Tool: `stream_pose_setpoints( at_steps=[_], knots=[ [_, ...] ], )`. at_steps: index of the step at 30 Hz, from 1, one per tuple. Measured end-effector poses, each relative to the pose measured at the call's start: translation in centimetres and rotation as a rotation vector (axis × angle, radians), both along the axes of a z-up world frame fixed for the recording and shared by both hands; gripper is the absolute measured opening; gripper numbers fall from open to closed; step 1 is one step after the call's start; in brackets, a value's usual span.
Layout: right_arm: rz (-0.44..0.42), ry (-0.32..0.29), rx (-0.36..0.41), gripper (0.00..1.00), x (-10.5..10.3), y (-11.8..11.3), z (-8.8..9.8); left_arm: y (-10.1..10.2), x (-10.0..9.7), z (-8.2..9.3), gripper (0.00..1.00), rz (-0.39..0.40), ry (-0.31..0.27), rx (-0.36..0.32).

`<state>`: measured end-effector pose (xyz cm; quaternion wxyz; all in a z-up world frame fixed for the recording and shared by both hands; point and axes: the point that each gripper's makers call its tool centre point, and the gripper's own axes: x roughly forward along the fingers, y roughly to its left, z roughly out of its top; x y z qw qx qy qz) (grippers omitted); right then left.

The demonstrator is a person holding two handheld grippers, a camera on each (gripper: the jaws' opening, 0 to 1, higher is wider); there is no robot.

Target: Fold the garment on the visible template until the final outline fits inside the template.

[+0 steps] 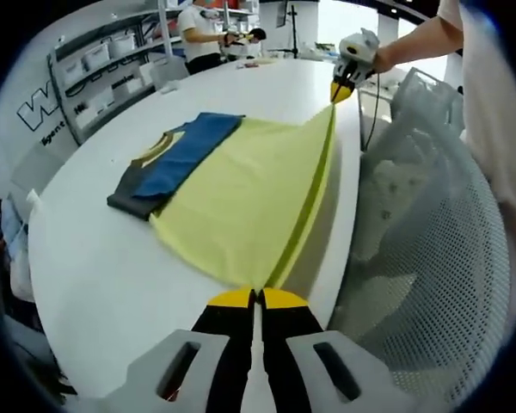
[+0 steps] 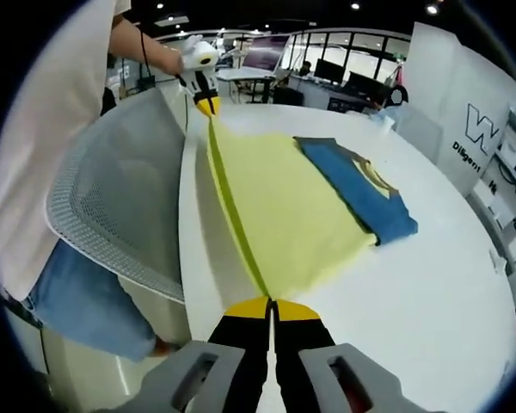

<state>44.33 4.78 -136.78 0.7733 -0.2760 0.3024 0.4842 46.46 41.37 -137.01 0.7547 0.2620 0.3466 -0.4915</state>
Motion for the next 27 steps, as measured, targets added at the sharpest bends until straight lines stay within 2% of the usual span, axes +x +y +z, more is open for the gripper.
stream_pose_setpoints(
  at_steps=[6,11,18,27],
  knots=[
    [-0.002,-0.038,0.006,0.0,1.6,0.0,1.8,0.0,1.5,1.9,0.0,0.018,-0.015,-0.02],
    [-0.011,-0.095,0.015,0.0,3.7,-0.1,4.1,-0.1,3.9,4.6,0.0,0.046,-0.052,-0.056],
    [-0.055,-0.175,0.05,0.0,7.4,-0.3,7.3,-0.3,6.6,7.1,0.0,0.064,-0.093,-0.074],
    [-0.091,-0.247,0.079,0.0,10.6,-0.4,10.2,-0.2,10.0,9.9,0.0,0.089,-0.145,-0.091]
  ],
)
